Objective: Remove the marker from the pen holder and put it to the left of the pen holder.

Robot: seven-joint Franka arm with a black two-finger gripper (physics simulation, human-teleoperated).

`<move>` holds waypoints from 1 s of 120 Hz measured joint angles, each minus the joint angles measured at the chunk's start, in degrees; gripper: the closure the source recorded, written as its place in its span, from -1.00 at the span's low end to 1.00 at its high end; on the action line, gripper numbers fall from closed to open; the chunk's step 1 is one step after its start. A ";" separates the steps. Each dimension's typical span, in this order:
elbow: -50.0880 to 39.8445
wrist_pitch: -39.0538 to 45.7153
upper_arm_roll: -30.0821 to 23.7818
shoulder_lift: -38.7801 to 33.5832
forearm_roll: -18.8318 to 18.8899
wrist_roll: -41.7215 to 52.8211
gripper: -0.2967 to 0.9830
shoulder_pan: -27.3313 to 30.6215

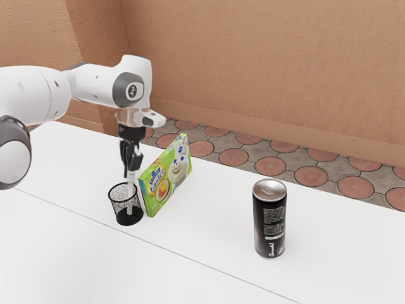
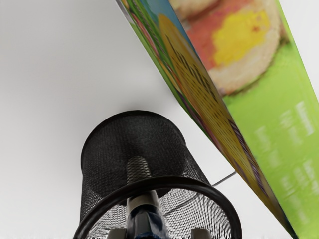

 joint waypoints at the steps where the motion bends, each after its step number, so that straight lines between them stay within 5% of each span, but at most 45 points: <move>1: 0.01 -0.03 0.00 0.00 0.04 -0.02 0.43 -0.01; 26: 0.06 -0.70 0.01 -1.30 0.74 -0.54 0.62 0.34; 53: -0.67 -7.23 -0.24 -15.54 1.05 -0.74 0.68 2.03; 70: -0.64 -13.63 -0.04 -18.38 1.27 -0.73 0.69 6.51; 92: -0.51 -22.55 1.45 -14.52 5.08 -0.87 0.69 10.58; 120: 3.22 -29.98 3.72 2.25 8.53 -2.74 0.69 12.22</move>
